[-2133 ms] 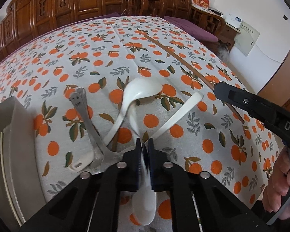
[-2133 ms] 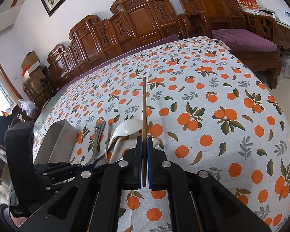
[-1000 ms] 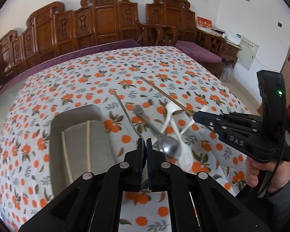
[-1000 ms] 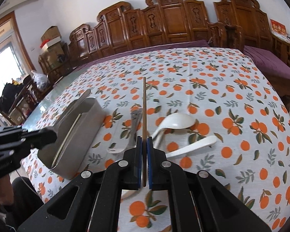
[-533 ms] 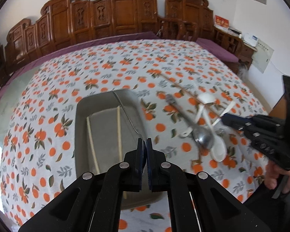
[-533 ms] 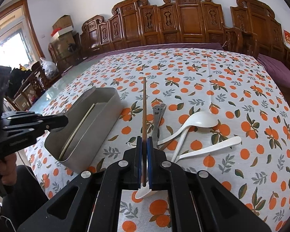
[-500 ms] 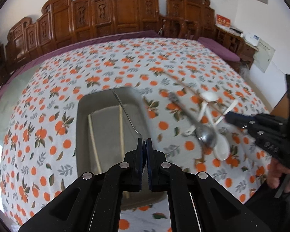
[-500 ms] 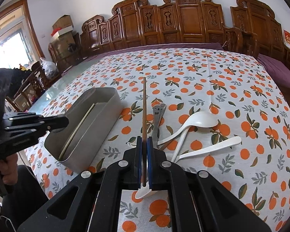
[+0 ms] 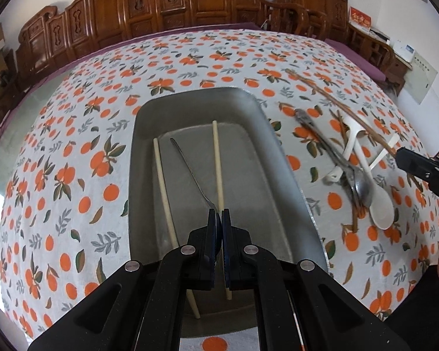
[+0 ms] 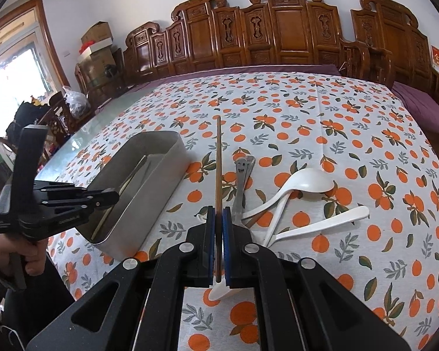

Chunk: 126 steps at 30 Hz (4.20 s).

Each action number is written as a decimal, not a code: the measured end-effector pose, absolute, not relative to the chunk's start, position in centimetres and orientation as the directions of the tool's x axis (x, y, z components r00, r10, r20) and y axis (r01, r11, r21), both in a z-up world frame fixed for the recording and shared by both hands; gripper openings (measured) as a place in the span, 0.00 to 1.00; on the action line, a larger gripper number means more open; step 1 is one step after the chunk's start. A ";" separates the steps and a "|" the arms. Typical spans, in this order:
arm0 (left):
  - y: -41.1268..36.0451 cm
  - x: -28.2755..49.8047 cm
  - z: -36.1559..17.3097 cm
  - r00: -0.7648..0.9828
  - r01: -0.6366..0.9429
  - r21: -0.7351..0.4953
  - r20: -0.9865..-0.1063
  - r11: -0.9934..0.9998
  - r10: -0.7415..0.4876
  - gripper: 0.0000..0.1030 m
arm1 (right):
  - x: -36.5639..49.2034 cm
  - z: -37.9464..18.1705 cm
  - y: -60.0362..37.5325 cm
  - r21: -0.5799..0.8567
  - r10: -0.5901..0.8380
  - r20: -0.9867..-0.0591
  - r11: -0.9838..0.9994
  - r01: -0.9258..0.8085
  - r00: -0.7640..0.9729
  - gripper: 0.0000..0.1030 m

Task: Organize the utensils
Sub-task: 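Lower the metal spoon into the silver tray and open the left gripper, then lower the chopstick into the silver tray and open the right gripper, then lift both open grippers away from the tray, then move the right gripper to the pile and grasp the smiley-face metal spoon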

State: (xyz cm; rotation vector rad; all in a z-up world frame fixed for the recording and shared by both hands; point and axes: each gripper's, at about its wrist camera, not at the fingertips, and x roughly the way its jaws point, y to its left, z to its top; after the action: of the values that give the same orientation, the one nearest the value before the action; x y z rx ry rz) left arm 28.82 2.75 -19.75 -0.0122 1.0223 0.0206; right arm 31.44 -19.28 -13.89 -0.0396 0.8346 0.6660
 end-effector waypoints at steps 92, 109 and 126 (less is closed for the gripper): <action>5.3 17.7 -4.1 0.732 0.067 -0.066 -0.675 0.996 -0.093 0.21 | 24.1 -6.6 -16.2 0.107 0.459 -0.734 0.805 -0.583 0.500 0.21; -0.7 23.6 -6.4 0.677 0.179 -0.080 -0.714 0.981 -0.182 0.37 | 28.5 -9.5 -21.7 0.154 0.419 -0.772 0.853 -0.498 0.478 0.21; -0.8 27.6 -10.0 0.625 0.177 -0.110 -0.755 0.978 -0.198 0.39 | 37.0 -17.9 -17.0 0.210 0.402 -0.864 0.835 -0.508 0.303 0.21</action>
State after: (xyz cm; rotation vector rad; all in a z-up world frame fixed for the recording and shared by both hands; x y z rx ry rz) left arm 27.56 -0.79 -9.96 -0.0257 0.8696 -0.2154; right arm 36.96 -16.97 -17.85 -0.1099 1.1099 0.6044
